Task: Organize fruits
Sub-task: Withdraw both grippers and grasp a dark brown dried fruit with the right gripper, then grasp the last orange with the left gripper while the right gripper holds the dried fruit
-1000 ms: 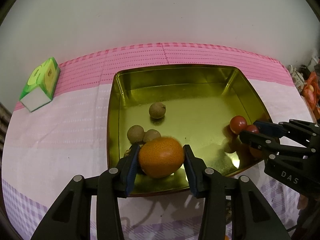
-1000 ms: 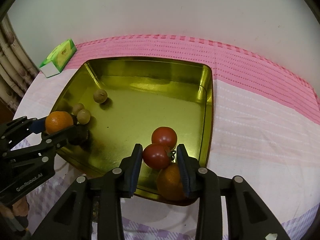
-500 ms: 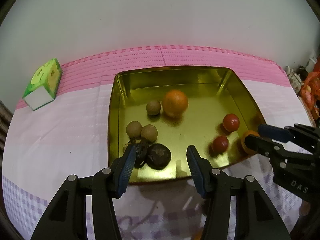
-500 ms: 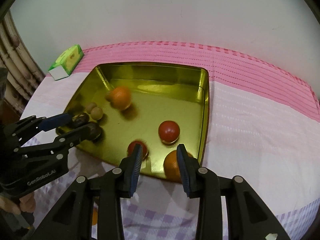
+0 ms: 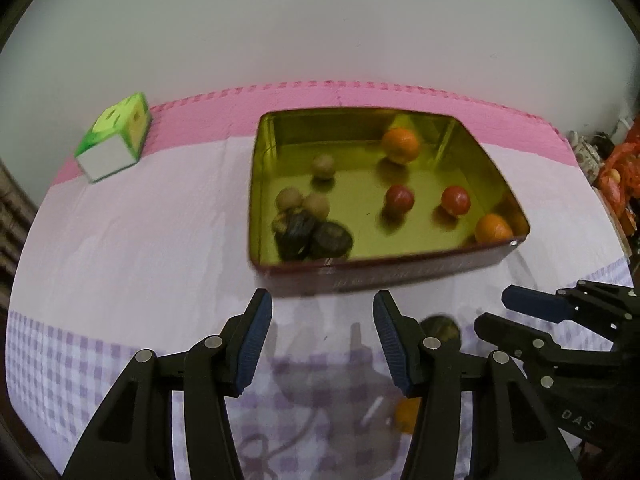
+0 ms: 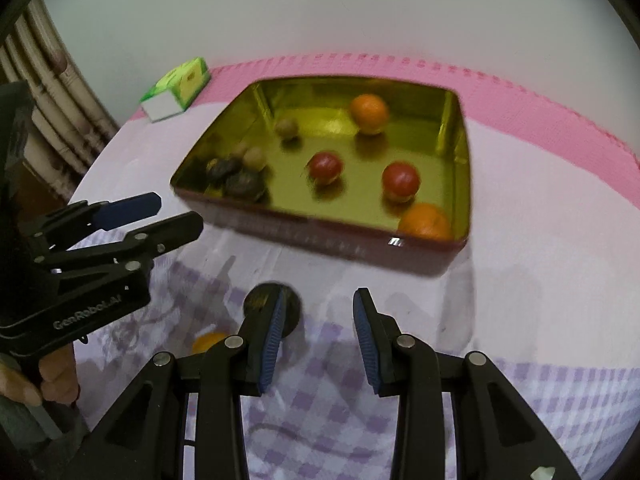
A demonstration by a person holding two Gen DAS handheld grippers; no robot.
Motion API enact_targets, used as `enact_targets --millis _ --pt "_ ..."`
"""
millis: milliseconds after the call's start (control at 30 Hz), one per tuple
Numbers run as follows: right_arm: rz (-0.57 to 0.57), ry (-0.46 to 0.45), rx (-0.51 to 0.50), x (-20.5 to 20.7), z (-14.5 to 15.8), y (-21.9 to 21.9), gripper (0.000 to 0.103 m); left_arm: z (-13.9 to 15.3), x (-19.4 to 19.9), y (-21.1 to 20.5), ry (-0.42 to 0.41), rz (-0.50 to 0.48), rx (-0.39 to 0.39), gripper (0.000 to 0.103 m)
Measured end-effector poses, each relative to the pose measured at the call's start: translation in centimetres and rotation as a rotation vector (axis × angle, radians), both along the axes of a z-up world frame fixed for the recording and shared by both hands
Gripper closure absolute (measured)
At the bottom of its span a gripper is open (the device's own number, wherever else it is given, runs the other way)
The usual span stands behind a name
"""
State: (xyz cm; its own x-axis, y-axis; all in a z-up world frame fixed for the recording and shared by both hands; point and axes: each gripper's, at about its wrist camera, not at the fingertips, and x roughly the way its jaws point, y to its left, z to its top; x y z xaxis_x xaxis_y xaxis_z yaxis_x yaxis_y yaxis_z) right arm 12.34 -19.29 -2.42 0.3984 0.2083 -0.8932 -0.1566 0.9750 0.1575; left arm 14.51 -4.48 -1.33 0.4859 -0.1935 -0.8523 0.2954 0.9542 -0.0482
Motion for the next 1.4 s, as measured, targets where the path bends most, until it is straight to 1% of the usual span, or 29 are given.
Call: enact_targets --millis 200,400,500,567,767,1000,1400 --pt "0.034 0.018 -0.004 -0.3 -1.0 1.6 0.07 -1.2 -0.9 1.7 0.028 0.041 0.006 0.049" --pt "0.062 0.03 -0.023 0.0 -1.7 2.9 0.07 -2.2 -1.4 2.6 0.044 0.062 0.013 0.049" --pt "0.065 0.044 -0.03 0.2 -2.3 3.3 0.07 -2.5 -1.4 2.7 0.05 0.07 0.012 0.049" --pt "0.068 0.048 -0.032 0.4 -2.6 3.6 0.067 -2.6 -1.5 2.8 0.052 0.074 0.011 0.049" --pt "0.077 0.069 -0.032 1.2 -3.3 3.9 0.067 -2.9 -1.5 3.1 0.061 0.079 0.006 0.049" --pt "0.08 0.061 -0.042 1.3 -3.3 3.8 0.068 -3.2 -1.6 2.9 0.073 0.074 0.0 0.049" --pt "0.005 0.054 -0.07 0.5 -3.1 1.0 0.068 -2.8 -3.1 1.7 0.073 0.042 -0.013 0.049"
